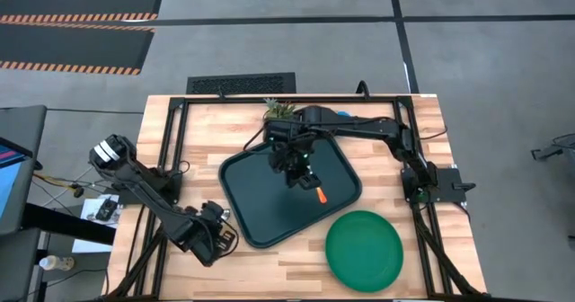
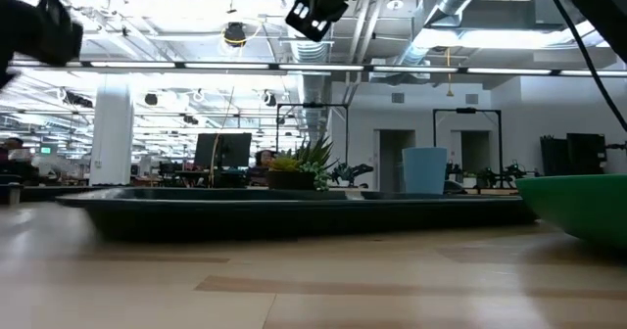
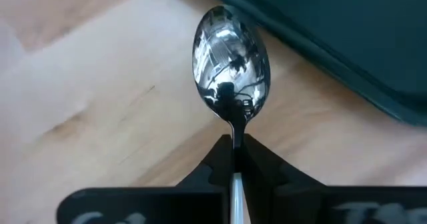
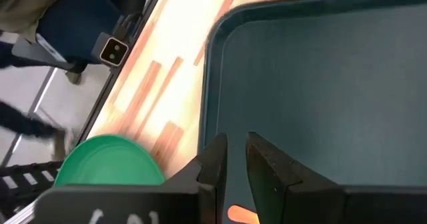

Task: Pick and place plate/cup/fork/spoon on tray
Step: Put the orange spoon on the black serving tray to the left of the orange fork

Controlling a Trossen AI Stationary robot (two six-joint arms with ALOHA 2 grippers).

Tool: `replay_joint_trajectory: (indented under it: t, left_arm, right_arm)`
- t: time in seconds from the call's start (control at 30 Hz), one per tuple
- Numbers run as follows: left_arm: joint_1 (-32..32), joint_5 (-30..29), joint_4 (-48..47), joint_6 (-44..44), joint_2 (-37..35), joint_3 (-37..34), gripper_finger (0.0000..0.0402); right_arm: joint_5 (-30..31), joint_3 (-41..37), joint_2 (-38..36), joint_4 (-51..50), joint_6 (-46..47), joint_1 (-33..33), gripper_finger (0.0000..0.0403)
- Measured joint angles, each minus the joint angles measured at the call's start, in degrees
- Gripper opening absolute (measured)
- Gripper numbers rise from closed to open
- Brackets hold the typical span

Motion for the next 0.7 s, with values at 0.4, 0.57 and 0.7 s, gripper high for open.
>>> replay_joint_trajectory:
  t: [0.4,0.57,0.7]
  left_arm:
    - [-4.4,-14.0,-6.9,1.4,-19.4,1.4,0.0001]
    - [-6.5,-27.1,-4.3,6.9,-30.1,1.3,0.0000]
    - [-6.9,-33.2,-0.1,17.9,-37.1,1.3,0.0000]
  right_arm:
    - [-5.2,0.0,-4.8,-0.4,-2.2,0.8,0.0083]
    - [-7.6,0.0,-9.1,-0.2,-3.4,4.1,0.0076]
    - [-7.7,-0.2,-12.6,-0.2,-3.1,6.8,0.0072]
